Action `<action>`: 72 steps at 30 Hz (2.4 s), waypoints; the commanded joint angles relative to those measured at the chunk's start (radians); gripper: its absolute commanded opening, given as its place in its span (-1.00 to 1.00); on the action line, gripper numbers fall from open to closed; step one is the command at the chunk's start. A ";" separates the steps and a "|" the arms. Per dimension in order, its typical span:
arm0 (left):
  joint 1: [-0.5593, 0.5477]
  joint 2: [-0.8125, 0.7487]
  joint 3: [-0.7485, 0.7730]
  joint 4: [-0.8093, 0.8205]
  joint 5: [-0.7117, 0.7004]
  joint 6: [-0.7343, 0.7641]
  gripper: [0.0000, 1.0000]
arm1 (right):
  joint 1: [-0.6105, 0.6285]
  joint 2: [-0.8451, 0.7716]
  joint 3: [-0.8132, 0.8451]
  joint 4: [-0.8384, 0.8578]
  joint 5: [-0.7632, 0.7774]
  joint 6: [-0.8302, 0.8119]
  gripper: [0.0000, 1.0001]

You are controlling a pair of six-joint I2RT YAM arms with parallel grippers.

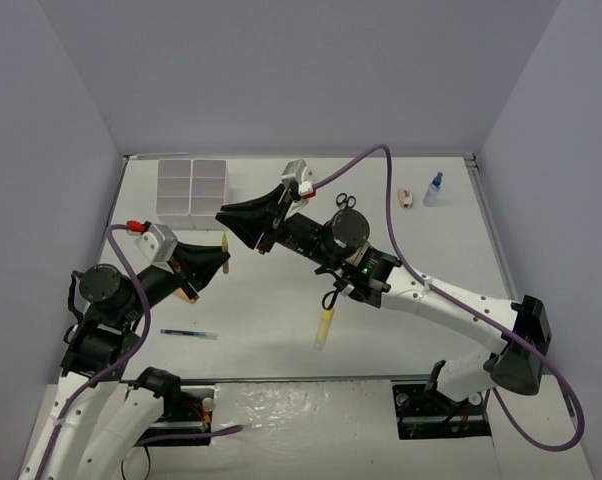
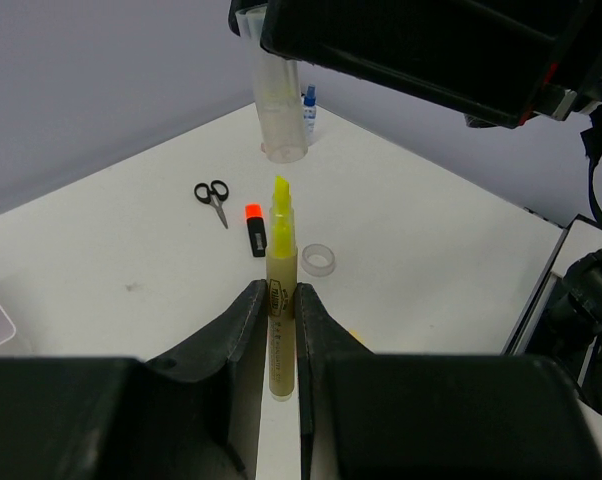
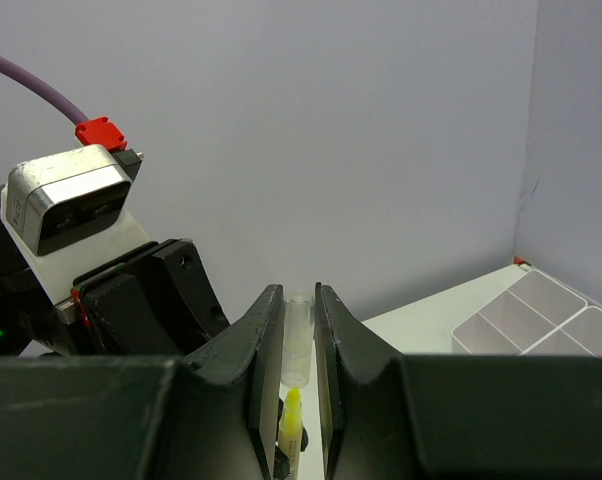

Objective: Sort the stationery into containers
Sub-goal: Close the pen cap on the pen.

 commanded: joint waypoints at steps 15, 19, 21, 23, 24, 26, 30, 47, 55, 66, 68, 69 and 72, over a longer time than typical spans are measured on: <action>-0.002 0.027 0.044 0.062 -0.018 0.010 -1.00 | 0.008 0.010 0.011 0.133 0.019 0.007 -1.00; -0.002 0.024 0.044 0.057 -0.018 0.016 -1.00 | 0.008 0.019 0.015 0.140 0.018 0.007 -1.00; -0.002 0.022 0.043 0.058 -0.022 0.013 -1.00 | 0.008 0.022 0.021 0.139 0.015 0.005 -1.00; -0.002 0.019 0.047 0.049 -0.029 0.015 -1.00 | 0.007 0.017 0.016 0.131 0.021 0.000 -1.00; -0.002 0.018 0.049 0.045 -0.032 0.018 -1.00 | 0.007 0.014 0.012 0.129 0.026 -0.001 -1.00; -0.002 0.017 0.050 0.038 -0.036 0.025 -1.00 | 0.007 0.010 0.001 0.129 0.037 0.001 -1.00; -0.002 0.016 0.047 0.035 -0.045 0.026 -1.00 | 0.005 0.009 -0.006 0.131 0.037 0.010 -1.00; 0.009 0.005 0.050 0.158 -0.078 -0.001 -1.00 | 0.007 0.056 -0.045 0.189 0.018 0.087 -1.00; 0.018 0.000 0.059 0.206 -0.074 -0.010 -1.00 | 0.007 0.073 -0.091 0.172 0.033 0.098 -1.00; 0.036 0.008 0.074 0.155 -0.097 -0.001 -1.00 | 0.008 0.076 -0.141 0.140 0.044 0.099 -1.00; 0.046 0.012 0.087 0.143 -0.101 0.024 -1.00 | 0.008 0.089 -0.164 0.160 0.039 0.123 -1.00; 0.050 0.016 0.095 0.138 -0.106 0.033 -1.00 | 0.009 0.094 -0.176 0.172 0.038 0.138 -1.00; 0.055 0.024 0.104 0.096 -0.114 0.042 -1.00 | 0.014 0.102 -0.194 0.169 0.039 0.164 -1.00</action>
